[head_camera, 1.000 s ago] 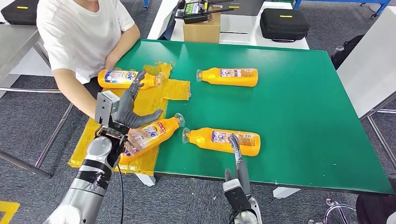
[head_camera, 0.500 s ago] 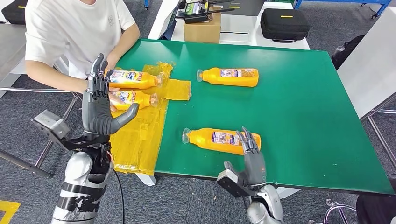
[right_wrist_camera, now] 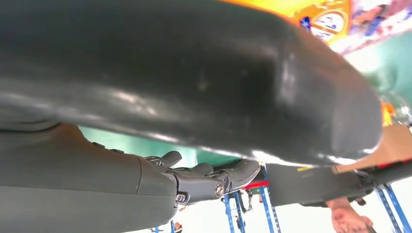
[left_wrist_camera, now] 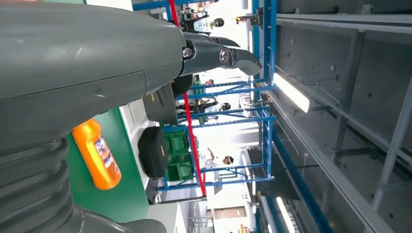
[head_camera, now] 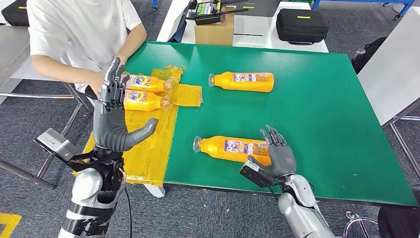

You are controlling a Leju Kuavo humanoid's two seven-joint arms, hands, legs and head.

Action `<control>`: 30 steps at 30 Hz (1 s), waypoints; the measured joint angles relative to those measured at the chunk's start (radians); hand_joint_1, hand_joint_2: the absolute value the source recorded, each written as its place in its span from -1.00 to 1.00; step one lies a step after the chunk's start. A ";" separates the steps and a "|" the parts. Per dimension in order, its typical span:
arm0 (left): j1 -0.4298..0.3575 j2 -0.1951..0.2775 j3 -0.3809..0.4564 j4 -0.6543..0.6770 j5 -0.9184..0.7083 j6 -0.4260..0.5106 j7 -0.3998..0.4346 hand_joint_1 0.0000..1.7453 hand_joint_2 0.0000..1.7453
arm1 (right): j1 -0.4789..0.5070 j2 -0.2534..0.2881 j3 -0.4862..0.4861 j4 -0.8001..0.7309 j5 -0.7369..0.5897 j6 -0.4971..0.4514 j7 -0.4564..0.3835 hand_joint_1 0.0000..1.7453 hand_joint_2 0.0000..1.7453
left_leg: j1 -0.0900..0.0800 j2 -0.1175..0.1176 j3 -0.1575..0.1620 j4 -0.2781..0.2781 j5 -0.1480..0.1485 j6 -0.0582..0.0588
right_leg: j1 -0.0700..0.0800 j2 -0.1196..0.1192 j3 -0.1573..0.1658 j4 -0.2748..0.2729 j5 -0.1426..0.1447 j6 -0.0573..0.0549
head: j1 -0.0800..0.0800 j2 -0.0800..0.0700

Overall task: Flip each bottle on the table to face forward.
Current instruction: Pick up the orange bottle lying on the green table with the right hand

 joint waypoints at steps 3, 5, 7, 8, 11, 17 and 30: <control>-0.002 -0.002 -0.006 0.004 0.000 0.002 0.002 -1.00 1.00 | -0.018 0.000 0.000 0.035 0.004 0.002 0.004 -1.00 -1.00 | 0.000 0.000 0.000 0.000 0.000 0.000 | 0.000 0.000 0.000 0.000 0.000 0.000 | 0.000 0.000; -0.004 -0.002 -0.008 0.007 0.000 0.004 0.006 -1.00 1.00 | -0.027 0.001 0.000 0.055 0.004 0.013 0.005 -1.00 -1.00 | 0.000 0.000 0.000 0.000 0.000 0.000 | 0.000 0.000 0.000 0.000 0.000 0.000 | 0.000 0.000; -0.012 -0.002 -0.012 0.014 0.000 0.006 0.012 -1.00 1.00 | -0.040 0.004 0.000 0.080 0.004 0.039 0.004 -1.00 -1.00 | 0.000 0.000 0.000 0.000 0.000 0.000 | 0.000 0.000 0.000 0.000 0.000 0.000 | 0.000 0.000; -0.018 -0.003 -0.015 0.019 0.001 0.007 0.015 -1.00 1.00 | -0.047 0.008 0.000 0.093 0.003 0.055 0.002 -1.00 -1.00 | 0.000 0.000 0.000 0.000 0.000 0.000 | 0.000 0.000 0.000 0.000 0.000 0.000 | 0.000 0.000; -0.032 -0.008 -0.024 0.033 0.001 0.008 0.019 -1.00 1.00 | -0.069 0.018 0.001 0.125 0.006 0.097 -0.010 -1.00 0.00 | 0.000 0.001 0.000 0.000 0.000 0.000 | 0.000 0.000 0.000 0.000 0.000 0.000 | 0.000 0.000; -0.053 -0.018 -0.033 0.047 0.001 0.014 0.019 -1.00 1.00 | -0.101 0.023 0.029 0.167 0.038 0.142 -0.013 -1.00 1.00 | 0.000 0.001 0.001 0.000 0.000 0.000 | 0.000 0.000 0.000 0.000 0.000 0.000 | 0.000 0.000; -0.058 -0.019 -0.049 0.047 -0.002 0.025 0.016 -1.00 1.00 | -0.112 0.022 0.055 0.180 0.033 0.143 -0.015 -1.00 1.00 | 0.000 0.001 0.001 0.000 0.000 0.000 | 0.000 0.000 0.001 0.000 0.000 0.000 | 0.000 0.000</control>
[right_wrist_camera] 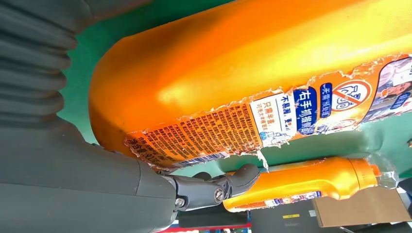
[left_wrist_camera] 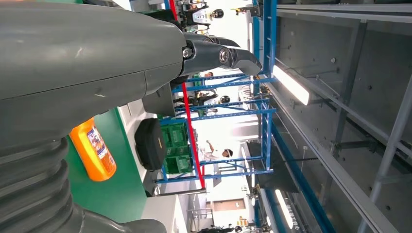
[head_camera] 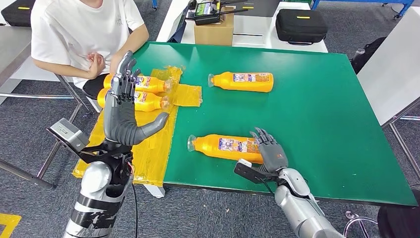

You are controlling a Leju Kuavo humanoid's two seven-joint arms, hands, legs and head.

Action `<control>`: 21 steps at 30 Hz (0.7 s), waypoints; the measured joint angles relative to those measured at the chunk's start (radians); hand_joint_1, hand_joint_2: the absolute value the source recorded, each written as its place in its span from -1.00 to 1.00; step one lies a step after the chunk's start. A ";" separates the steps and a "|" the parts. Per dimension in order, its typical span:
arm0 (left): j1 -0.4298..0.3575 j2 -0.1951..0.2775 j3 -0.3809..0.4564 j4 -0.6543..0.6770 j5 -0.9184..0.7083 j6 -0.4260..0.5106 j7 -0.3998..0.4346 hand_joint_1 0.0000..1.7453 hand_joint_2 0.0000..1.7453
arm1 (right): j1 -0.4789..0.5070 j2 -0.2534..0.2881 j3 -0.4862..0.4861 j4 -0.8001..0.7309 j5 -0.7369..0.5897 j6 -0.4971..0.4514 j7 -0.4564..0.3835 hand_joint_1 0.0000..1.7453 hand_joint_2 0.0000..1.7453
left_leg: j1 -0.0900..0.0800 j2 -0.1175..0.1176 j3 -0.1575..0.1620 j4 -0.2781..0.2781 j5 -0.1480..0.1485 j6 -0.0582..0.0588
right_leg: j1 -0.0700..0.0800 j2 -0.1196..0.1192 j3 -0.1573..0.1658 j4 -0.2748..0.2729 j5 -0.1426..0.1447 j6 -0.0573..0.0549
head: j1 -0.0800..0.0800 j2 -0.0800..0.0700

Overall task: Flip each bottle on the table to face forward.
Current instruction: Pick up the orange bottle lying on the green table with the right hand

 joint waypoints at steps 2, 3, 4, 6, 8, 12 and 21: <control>0.008 0.001 0.000 -0.004 -0.003 -0.001 -0.002 -1.00 1.00 | 0.004 -0.003 0.007 -0.006 0.008 0.003 0.010 -1.00 1.00 | 0.000 0.000 0.000 0.000 0.000 0.000 | 0.000 0.000 0.000 0.000 0.000 0.000 | 0.000 0.000; 0.018 0.002 0.001 -0.010 -0.007 -0.004 -0.005 -1.00 1.00 | 0.009 -0.007 0.015 -0.015 0.019 0.005 0.023 -1.00 1.00 | 0.000 0.000 0.000 0.000 0.000 0.000 | 0.000 0.000 0.000 0.000 0.000 0.000 | 0.000 0.000; 0.032 0.003 0.002 -0.019 -0.013 -0.008 -0.009 -1.00 1.00 | 0.017 -0.015 0.025 -0.031 0.036 0.009 0.042 -1.00 1.00 | 0.000 0.000 0.000 0.000 0.000 0.000 | 0.000 0.000 0.000 0.000 0.000 0.000 | 0.000 0.000; 0.061 0.005 0.006 -0.040 -0.024 -0.022 -0.016 -1.00 1.00 | 0.034 -0.037 0.043 -0.073 0.067 0.017 0.079 -1.00 1.00 | 0.000 -0.001 0.000 0.000 0.000 0.000 | 0.000 0.000 0.000 0.000 0.000 0.000 | 0.000 0.000; 0.082 0.008 0.011 -0.059 -0.032 -0.037 -0.019 -1.00 1.00 | 0.050 -0.059 0.054 -0.122 0.092 0.025 0.109 -1.00 1.00 | 0.000 -0.001 0.000 0.000 0.000 0.000 | 0.000 0.000 0.001 0.000 0.000 0.000 | 0.000 0.000; 0.114 0.009 0.023 -0.087 -0.049 -0.056 -0.018 -1.00 1.00 | 0.085 -0.098 0.060 -0.229 0.112 0.058 0.160 -1.00 1.00 | 0.000 -0.002 0.000 0.000 0.000 0.000 | 0.000 -0.001 0.001 0.000 0.000 0.000 | 0.000 0.000; 0.127 0.009 0.030 -0.113 -0.077 -0.057 -0.004 -1.00 1.00 | 0.148 -0.117 0.000 -0.378 0.013 0.083 0.159 -1.00 1.00 | 0.000 -0.002 0.000 0.000 0.000 0.000 | 0.000 -0.001 0.000 0.000 0.000 0.000 | 0.000 0.000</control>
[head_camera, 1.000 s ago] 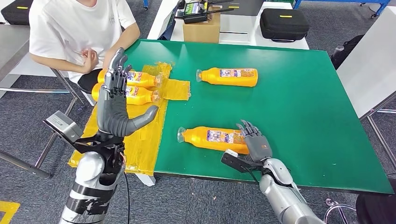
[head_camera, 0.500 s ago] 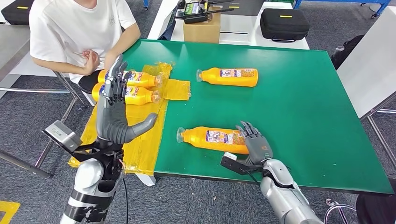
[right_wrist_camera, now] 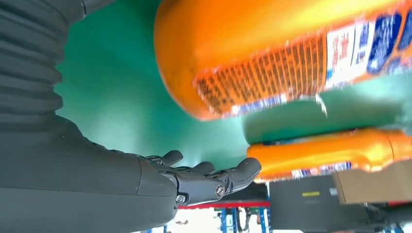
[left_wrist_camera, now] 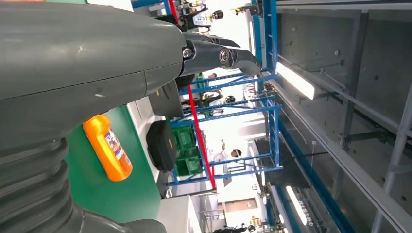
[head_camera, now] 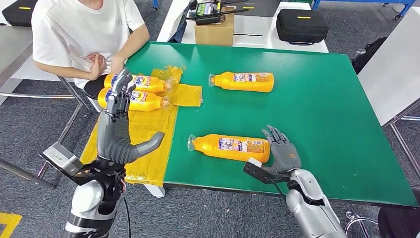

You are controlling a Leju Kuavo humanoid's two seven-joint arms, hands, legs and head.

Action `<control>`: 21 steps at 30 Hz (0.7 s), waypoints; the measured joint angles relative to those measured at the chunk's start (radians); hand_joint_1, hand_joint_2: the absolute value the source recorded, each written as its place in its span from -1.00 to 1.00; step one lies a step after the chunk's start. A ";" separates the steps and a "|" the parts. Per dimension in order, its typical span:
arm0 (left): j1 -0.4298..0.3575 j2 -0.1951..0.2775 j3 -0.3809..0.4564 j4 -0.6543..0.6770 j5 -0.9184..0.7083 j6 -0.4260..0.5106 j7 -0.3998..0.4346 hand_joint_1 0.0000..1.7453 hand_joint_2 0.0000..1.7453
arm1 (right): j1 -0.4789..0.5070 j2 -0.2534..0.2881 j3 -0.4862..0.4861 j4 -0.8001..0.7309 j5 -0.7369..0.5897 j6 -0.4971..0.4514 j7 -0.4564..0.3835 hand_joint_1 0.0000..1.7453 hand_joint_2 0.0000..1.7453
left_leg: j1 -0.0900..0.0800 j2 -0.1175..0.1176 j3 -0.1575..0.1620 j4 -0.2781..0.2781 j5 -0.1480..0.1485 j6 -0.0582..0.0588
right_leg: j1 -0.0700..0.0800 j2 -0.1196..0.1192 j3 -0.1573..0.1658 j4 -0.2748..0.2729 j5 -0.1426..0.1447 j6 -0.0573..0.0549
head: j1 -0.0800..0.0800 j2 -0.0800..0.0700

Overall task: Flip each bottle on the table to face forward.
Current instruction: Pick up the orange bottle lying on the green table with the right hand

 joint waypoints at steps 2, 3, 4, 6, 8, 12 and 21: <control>-0.006 0.000 -0.001 0.000 -0.004 0.006 0.003 -1.00 1.00 | 0.002 0.000 -0.010 -0.003 0.007 -0.011 -0.007 -1.00 1.00 | 0.000 0.000 0.000 0.000 0.000 0.000 | 0.000 0.000 0.000 0.000 0.000 0.000 | 0.000 0.000; -0.010 0.000 -0.002 0.000 -0.005 0.009 0.004 -1.00 1.00 | 0.002 0.000 -0.013 -0.003 0.011 -0.015 -0.010 -1.00 1.00 | 0.000 0.000 0.000 0.000 0.000 0.000 | 0.000 0.000 0.000 0.000 0.000 0.000 | 0.000 0.000; -0.012 0.000 -0.004 0.000 -0.005 0.011 0.004 -1.00 1.00 | 0.002 -0.001 -0.015 -0.003 0.016 -0.018 -0.012 -1.00 1.00 | 0.000 0.001 0.000 0.000 0.000 0.000 | 0.000 0.000 0.000 0.000 0.000 0.000 | 0.000 0.000; -0.017 0.000 -0.005 0.001 -0.005 0.013 0.005 -1.00 1.00 | 0.002 -0.002 -0.018 0.000 0.018 -0.017 -0.013 -1.00 1.00 | 0.000 0.001 0.000 0.000 0.000 0.000 | 0.000 0.000 0.000 0.000 0.000 0.000 | 0.000 0.000; -0.019 0.000 -0.005 0.001 -0.005 0.016 0.005 -1.00 1.00 | 0.002 -0.002 -0.021 0.003 0.021 -0.016 -0.013 -1.00 1.00 | 0.000 0.001 0.000 0.000 0.000 0.000 | 0.000 0.000 0.000 0.000 0.000 0.000 | 0.000 0.000; -0.023 0.000 -0.006 0.001 -0.004 0.019 0.005 -1.00 1.00 | -0.007 -0.002 -0.022 0.022 0.035 -0.014 -0.014 -1.00 1.00 | 0.000 0.000 0.000 0.000 0.000 0.000 | 0.000 0.000 0.000 0.000 0.000 0.000 | 0.000 0.000; -0.034 0.000 -0.010 0.003 0.002 0.021 0.005 -1.00 1.00 | -0.030 0.001 -0.021 0.063 0.046 -0.010 -0.018 -1.00 1.00 | 0.000 0.000 -0.001 0.000 0.000 0.000 | 0.000 0.000 0.000 0.000 0.000 0.000 | 0.000 0.000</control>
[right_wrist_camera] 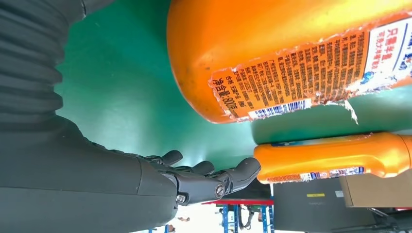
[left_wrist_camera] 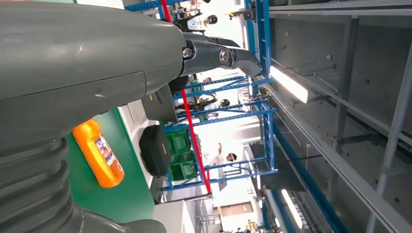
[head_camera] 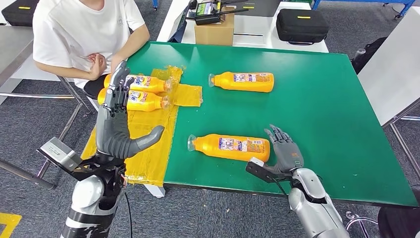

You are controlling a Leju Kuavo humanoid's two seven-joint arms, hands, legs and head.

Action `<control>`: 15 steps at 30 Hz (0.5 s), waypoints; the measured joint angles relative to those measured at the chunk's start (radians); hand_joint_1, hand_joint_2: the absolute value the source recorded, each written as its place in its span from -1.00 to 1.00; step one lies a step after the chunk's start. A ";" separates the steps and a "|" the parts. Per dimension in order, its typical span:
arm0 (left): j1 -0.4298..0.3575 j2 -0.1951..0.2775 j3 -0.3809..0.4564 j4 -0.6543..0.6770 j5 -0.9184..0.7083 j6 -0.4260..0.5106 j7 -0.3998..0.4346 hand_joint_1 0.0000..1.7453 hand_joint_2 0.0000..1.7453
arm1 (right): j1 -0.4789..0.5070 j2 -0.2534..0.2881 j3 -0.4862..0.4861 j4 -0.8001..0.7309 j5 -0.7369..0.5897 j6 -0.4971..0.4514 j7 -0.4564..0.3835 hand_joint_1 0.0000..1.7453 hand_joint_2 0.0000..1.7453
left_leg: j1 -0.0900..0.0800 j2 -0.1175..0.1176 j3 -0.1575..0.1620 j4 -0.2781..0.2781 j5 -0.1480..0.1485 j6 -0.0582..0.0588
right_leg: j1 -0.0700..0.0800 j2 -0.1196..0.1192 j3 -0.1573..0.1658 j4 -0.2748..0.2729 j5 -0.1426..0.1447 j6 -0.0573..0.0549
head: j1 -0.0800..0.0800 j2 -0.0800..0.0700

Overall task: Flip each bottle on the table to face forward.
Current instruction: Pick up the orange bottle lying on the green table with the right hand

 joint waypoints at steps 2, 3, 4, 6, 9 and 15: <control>-0.003 -0.001 -0.001 0.003 0.007 0.001 0.000 -1.00 1.00 | -0.011 0.005 0.001 0.019 -0.001 0.004 -0.009 -1.00 1.00 | 0.000 0.000 0.000 0.000 0.000 0.000 | 0.000 0.000 0.000 0.000 0.000 0.000 | 0.000 0.000; -0.006 -0.002 -0.001 0.006 0.010 0.001 0.001 -1.00 1.00 | -0.019 0.010 0.001 0.033 -0.005 0.007 -0.017 -1.00 1.00 | 0.000 0.000 0.000 0.000 0.000 0.000 | 0.000 0.000 0.000 0.000 0.000 0.000 | 0.000 0.000; -0.009 -0.003 -0.002 0.009 0.012 0.001 0.001 -1.00 1.00 | -0.027 0.015 0.002 0.047 -0.010 0.009 -0.027 -1.00 1.00 | 0.000 0.000 0.000 0.000 0.000 0.000 | 0.000 0.000 0.000 0.000 0.000 0.000 | 0.000 0.000; -0.018 -0.006 -0.006 0.017 0.020 0.001 0.002 -1.00 1.00 | -0.044 0.029 0.005 0.081 -0.019 0.008 -0.051 -1.00 1.00 | 0.000 0.000 0.000 0.000 0.000 0.000 | 0.000 0.000 0.000 0.000 0.000 0.000 | 0.000 0.000; -0.032 -0.008 -0.017 0.031 0.031 0.003 0.002 -1.00 1.00 | -0.066 0.052 0.017 0.131 -0.020 -0.001 -0.068 -1.00 1.00 | 0.000 0.000 0.000 0.000 0.000 0.000 | 0.000 0.000 0.000 0.000 0.000 0.000 | 0.000 0.000; -0.042 -0.010 -0.027 0.047 0.033 0.005 0.002 -1.00 1.00 | -0.092 0.079 0.035 0.185 -0.016 -0.006 -0.069 -1.00 1.00 | 0.000 0.000 0.000 0.000 0.000 0.000 | 0.000 0.000 0.000 0.000 0.000 0.000 | 0.000 0.000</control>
